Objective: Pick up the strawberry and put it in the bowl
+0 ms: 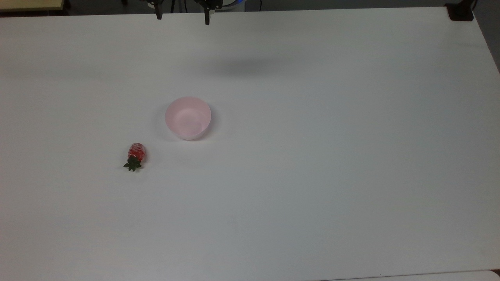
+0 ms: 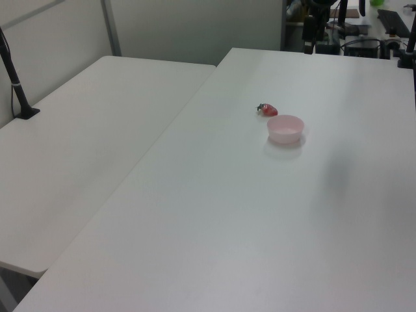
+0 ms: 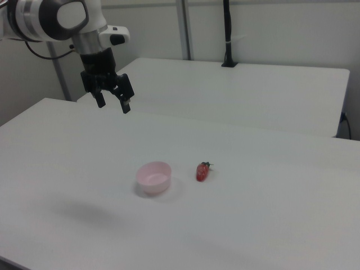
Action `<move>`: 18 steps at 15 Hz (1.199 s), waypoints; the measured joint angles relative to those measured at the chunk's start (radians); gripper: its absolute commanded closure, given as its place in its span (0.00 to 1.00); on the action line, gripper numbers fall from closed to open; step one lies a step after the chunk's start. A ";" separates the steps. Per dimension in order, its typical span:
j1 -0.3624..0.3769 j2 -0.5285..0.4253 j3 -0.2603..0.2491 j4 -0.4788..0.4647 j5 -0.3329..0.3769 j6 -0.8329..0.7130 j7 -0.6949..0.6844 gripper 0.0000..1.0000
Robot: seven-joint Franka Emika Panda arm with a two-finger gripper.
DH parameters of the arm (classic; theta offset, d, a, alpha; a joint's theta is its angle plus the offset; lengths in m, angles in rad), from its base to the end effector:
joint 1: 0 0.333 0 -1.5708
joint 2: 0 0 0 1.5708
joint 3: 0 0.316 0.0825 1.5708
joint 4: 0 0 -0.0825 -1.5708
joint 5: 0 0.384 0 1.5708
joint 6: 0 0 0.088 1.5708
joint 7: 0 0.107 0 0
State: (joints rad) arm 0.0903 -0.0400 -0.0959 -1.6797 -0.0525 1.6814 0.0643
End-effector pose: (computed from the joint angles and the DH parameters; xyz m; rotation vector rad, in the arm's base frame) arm 0.5510 -0.0092 0.6047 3.0920 -0.1008 0.0664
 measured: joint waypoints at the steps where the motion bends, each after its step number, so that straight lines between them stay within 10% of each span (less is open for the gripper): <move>1: -0.001 0.000 0.000 0.000 0.000 0.000 0.000 0.00; 12: -0.006 0.000 0.000 0.000 0.000 0.000 -0.009 0.00; 18: -0.120 0.047 -0.008 -0.004 -0.002 0.091 -0.352 0.00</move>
State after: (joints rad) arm -0.0301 0.0074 -0.1034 -1.6841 -0.0548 1.7726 -0.2874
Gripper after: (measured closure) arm 0.000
